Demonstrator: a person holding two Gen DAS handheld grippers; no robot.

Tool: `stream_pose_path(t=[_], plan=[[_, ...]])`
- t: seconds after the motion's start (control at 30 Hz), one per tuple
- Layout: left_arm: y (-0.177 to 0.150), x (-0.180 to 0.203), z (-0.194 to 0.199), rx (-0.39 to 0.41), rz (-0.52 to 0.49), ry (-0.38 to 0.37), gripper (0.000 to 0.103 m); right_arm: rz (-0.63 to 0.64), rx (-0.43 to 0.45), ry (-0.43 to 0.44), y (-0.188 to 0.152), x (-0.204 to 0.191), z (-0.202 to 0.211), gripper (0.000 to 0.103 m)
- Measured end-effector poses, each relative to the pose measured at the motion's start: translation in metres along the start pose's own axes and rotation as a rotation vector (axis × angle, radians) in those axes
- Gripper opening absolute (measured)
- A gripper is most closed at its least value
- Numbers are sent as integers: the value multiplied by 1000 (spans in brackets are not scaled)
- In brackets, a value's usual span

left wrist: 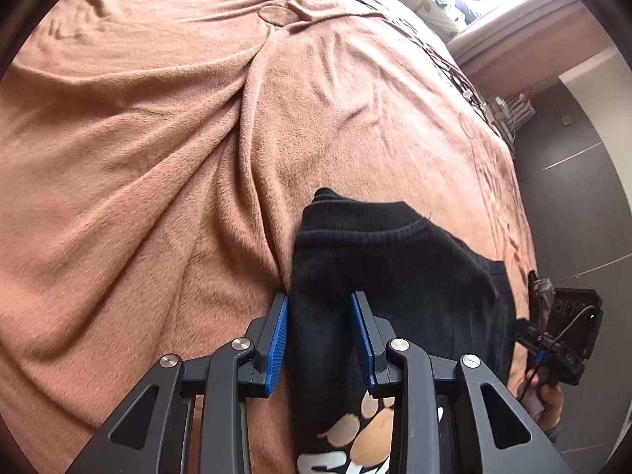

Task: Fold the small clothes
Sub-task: 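Close the left tool on the shirt's end while the right tool grips the other end, then lift the folded black shirt with both tools and carry it toward the sofa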

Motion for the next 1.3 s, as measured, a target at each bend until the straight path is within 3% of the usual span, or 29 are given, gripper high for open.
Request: stream_pose_path(t=[0.13, 0.37, 0.43, 0.47, 0.5, 0.6, 1.3], plan=[[10, 0, -6, 3, 22, -32, 33, 15, -35, -31, 5, 7, -18, 50], [15, 4, -9, 22, 8, -4, 31, 57, -58, -40, 15, -4, -33, 50], [15, 3, -9, 31, 3, 18, 22, 80, -58, -78, 14, -9, -36, 37], [14, 4, -7, 38, 1, 20, 20, 89, -63, -109, 11, -12, -36, 23], [14, 4, -6, 42, -1, 19, 16, 93, -66, -124, 10, -13, -36, 16], [13, 7, 3, 57, -2, -3, 10, 138, -51, -180, 10, -26, -31, 10], [-8, 66, 119, 193, -61, -134, 5, 298, 121, -264, -39, -131, 60, 9]])
Point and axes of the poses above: each gripper's, at about its wrist camera, not at the fingertips, and z roughly against the way its jaws point, x to its right, y to its top, the point moved 10 cm from there along -z, roughly the way its jaws point, and after that the axes turned 4 degrees about -x, right-handed, at the moved point
